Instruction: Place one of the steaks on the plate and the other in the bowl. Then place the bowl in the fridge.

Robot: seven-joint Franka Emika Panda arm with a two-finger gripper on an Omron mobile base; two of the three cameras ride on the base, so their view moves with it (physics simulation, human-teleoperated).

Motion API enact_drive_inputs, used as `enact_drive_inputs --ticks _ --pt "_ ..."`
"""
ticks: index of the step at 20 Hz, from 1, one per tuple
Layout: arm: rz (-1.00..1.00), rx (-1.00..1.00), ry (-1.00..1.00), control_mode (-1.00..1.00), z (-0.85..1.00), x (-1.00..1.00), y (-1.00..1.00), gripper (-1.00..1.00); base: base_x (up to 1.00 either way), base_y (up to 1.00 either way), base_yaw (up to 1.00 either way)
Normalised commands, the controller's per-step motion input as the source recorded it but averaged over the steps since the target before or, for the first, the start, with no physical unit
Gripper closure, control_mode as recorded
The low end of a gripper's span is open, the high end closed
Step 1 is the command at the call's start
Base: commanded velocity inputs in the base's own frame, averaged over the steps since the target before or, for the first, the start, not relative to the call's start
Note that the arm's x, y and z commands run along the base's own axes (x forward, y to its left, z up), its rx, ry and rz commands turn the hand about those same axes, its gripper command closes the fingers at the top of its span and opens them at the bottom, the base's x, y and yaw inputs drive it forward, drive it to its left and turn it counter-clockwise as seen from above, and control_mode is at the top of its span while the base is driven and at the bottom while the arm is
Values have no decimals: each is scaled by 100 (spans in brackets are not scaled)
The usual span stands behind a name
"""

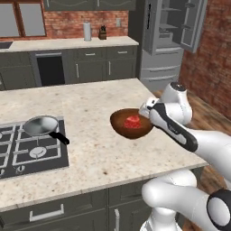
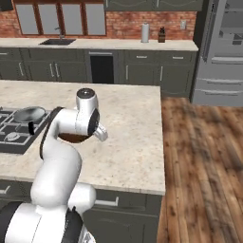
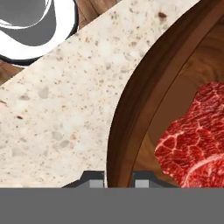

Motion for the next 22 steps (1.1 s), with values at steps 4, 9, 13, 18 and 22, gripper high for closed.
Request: enact_drive_inputs --ticks 4,9,13,18,22 --pt "0 10 -5 -100 10 -80 -8 100 0 0 0" --pt "0 12 -12 -100 6 -82 -15 100 0 0 0" --pt "-7 6 -14 -100 5 -66 -13 100 0 0 0" --pt "-13 0 -7 -100 3 -42 -6 100 0 0 0" --pt "-8 2 3 -100 30 -1 0 100 0 0 0"
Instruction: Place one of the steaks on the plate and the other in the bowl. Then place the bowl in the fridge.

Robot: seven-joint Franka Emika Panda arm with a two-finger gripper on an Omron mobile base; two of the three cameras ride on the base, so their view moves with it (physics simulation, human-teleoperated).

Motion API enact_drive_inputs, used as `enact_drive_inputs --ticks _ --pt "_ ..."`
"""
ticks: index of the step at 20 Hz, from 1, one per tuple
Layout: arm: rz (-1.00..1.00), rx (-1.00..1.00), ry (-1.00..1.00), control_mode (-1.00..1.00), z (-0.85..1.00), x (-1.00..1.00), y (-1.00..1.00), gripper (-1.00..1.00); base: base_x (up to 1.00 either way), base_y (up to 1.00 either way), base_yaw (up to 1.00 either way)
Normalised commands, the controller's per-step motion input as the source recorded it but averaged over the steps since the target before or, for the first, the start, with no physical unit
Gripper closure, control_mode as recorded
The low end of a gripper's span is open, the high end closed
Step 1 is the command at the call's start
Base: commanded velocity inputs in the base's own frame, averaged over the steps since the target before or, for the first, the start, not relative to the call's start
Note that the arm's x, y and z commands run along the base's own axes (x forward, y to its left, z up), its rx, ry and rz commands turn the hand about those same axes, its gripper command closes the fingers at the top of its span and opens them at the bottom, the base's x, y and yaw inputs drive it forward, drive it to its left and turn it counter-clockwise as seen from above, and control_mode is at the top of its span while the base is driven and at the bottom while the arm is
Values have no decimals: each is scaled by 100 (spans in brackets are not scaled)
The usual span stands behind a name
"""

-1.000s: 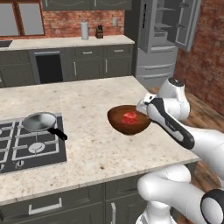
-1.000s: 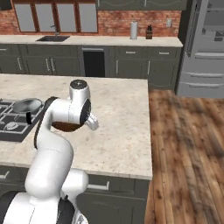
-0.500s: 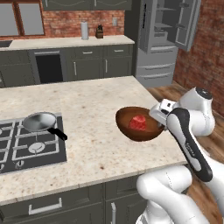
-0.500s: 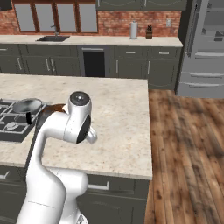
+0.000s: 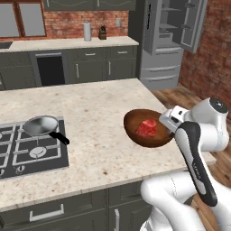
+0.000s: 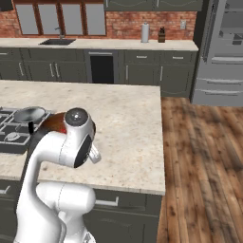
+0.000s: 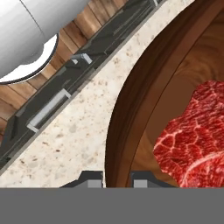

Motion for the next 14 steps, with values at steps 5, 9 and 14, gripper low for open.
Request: enact_drive_inputs --ticks 5,9,14 --pt "-9 4 0 -100 23 -9 -10 100 0 0 0" --pt "-13 3 0 -100 16 -16 -8 100 0 0 0" --pt "-3 1 0 100 2 -3 -1 100 -29 -12 -13"
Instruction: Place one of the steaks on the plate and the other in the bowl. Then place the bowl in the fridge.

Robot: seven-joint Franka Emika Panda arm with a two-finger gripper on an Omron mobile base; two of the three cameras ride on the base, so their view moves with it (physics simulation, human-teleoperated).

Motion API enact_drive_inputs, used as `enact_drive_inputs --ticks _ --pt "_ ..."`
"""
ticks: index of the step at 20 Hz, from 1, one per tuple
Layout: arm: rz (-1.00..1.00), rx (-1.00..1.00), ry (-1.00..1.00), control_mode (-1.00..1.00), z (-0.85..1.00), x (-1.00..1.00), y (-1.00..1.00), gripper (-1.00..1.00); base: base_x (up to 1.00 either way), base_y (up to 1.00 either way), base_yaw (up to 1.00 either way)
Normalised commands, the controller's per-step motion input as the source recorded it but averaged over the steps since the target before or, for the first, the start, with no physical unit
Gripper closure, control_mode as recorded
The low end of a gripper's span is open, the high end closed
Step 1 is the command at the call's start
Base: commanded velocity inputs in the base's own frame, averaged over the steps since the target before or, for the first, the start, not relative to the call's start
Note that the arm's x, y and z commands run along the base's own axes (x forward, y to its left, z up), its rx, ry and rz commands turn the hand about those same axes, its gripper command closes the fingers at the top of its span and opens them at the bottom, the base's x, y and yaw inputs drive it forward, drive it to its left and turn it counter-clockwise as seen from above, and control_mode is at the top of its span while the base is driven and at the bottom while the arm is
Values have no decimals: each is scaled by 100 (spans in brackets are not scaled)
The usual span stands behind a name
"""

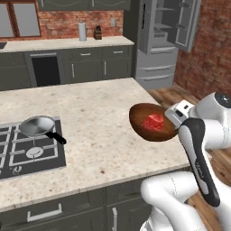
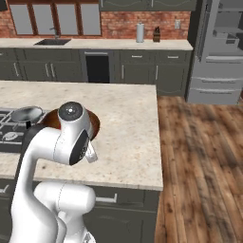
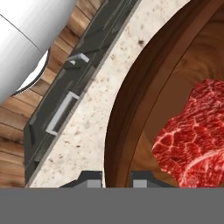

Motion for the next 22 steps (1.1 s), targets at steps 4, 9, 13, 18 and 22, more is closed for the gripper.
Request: enact_drive_inputs --ticks 4,9,13,18,22 --pt "0 0 0 100 0 0 0 100 -35 -17 -16" --pt "0 0 0 100 0 0 0 100 -14 -44 -9" --pt "0 0 0 100 0 0 0 100 0 -67 -1" --pt "0 0 0 100 0 0 0 100 0 -76 0" --pt "0 0 0 100 0 0 0 100 0 -82 0"
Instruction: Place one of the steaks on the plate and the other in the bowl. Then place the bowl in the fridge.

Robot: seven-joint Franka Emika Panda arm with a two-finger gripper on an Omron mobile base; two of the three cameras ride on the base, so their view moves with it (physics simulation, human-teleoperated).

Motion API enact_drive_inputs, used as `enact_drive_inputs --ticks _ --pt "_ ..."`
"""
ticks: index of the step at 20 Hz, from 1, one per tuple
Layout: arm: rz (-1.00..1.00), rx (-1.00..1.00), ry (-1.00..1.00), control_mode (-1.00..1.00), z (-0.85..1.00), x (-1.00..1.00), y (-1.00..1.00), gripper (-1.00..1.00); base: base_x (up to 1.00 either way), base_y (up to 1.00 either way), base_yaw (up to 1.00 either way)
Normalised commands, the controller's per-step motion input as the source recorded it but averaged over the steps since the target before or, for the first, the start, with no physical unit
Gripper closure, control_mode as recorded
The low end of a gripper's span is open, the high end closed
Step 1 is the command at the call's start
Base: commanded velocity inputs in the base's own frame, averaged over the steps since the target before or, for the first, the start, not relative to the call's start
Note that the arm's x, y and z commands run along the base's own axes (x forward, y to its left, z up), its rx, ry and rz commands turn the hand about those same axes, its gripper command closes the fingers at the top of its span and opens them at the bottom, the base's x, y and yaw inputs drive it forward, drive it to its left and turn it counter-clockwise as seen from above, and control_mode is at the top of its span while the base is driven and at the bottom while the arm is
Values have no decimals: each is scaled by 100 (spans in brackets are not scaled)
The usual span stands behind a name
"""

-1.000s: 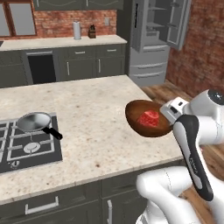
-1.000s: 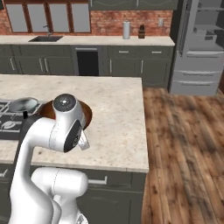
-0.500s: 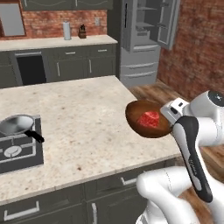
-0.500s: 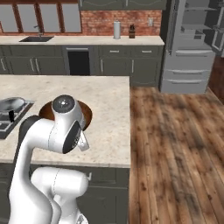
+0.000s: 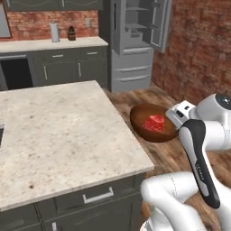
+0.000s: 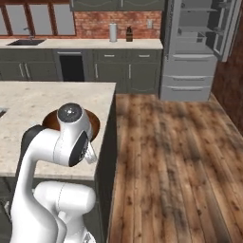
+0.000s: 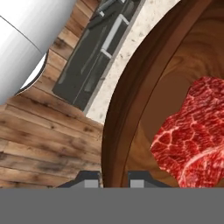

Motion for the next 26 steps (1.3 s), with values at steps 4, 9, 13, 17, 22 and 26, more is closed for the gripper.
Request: enact_drive_inputs --ticks 4,9,13,17,22,26 --pt "0 0 0 100 0 0 0 100 11 -79 0" --pt "0 0 0 100 0 0 0 100 25 -77 0" --pt "0 0 0 100 0 0 0 100 45 -70 0" --pt "0 0 0 100 0 0 0 100 61 -71 0" --pt "0 0 0 100 0 0 0 100 80 -63 0" --pt "0 0 0 100 0 0 0 100 86 -61 0"
